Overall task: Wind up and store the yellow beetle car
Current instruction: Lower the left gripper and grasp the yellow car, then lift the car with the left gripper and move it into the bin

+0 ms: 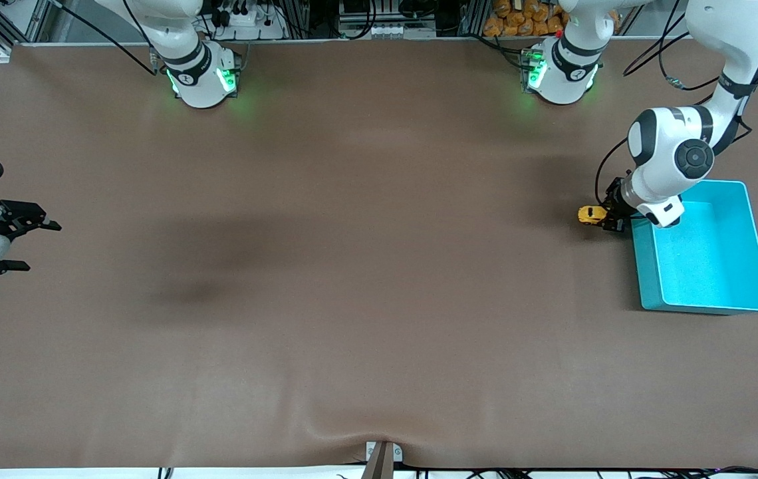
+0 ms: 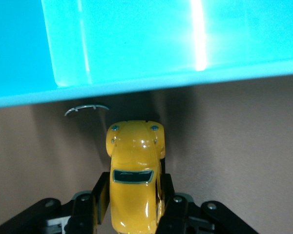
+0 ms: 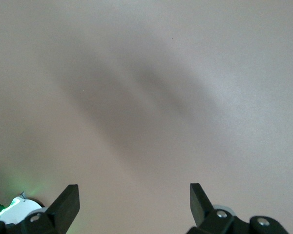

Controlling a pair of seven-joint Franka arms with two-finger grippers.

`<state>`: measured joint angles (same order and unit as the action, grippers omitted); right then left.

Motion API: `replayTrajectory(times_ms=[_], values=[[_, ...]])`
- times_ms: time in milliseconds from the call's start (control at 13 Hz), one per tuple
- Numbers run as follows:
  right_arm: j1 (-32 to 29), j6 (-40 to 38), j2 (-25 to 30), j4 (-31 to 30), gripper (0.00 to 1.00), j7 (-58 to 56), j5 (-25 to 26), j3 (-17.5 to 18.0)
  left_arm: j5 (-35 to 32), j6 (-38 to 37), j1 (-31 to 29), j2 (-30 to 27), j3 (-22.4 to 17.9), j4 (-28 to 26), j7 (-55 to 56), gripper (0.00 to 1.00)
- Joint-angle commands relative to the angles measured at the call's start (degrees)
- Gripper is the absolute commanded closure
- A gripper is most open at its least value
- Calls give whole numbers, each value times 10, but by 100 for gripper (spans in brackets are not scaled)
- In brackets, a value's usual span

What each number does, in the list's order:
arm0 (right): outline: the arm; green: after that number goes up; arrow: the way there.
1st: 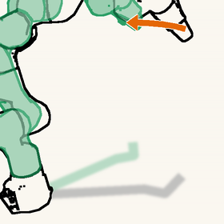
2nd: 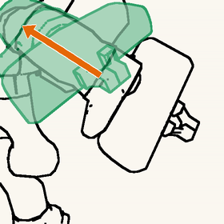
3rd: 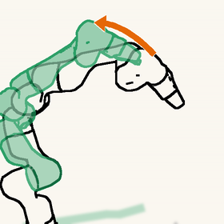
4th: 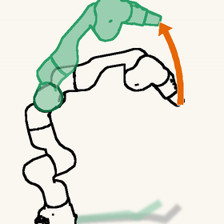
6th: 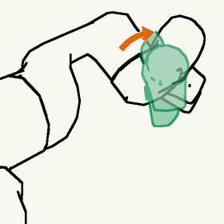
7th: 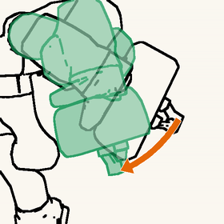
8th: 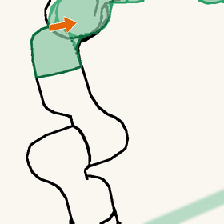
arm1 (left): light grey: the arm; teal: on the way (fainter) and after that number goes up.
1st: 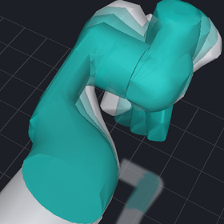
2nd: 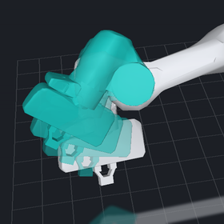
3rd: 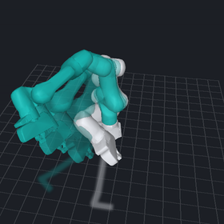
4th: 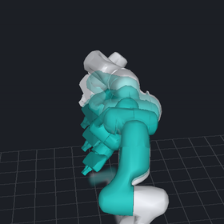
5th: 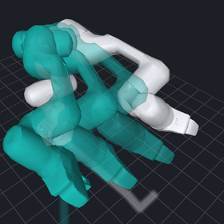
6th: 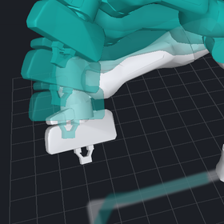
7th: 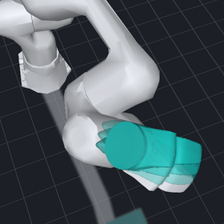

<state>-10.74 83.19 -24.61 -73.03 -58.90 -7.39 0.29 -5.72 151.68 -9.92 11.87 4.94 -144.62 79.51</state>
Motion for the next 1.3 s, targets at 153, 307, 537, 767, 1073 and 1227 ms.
replayTrajectory(times_ms=[153,307,537,767,1073,1227], values=[[19,-7,13,7,0,39,-5,0,-18,-106,38,-46,3,71,10,98],[31,-21,24,7,0,79,-7,2,-18,-190,46,-57,4,136,1,98],[58,-38,41,6,0,161,-7,2,-18,-295,40,-69,2,209,-78,100],[80,-56,57,2,0,275,-7,1,-18,-318,1,-78,0,237,-203,100],[87,-52,86,-30,0,355,-7,1,-86,-314,-55,-72,0,239,-396,100],[91,-33,122,-79,0,410,-7,1,-108,-298,-79,-61,0,239,-492,100]])
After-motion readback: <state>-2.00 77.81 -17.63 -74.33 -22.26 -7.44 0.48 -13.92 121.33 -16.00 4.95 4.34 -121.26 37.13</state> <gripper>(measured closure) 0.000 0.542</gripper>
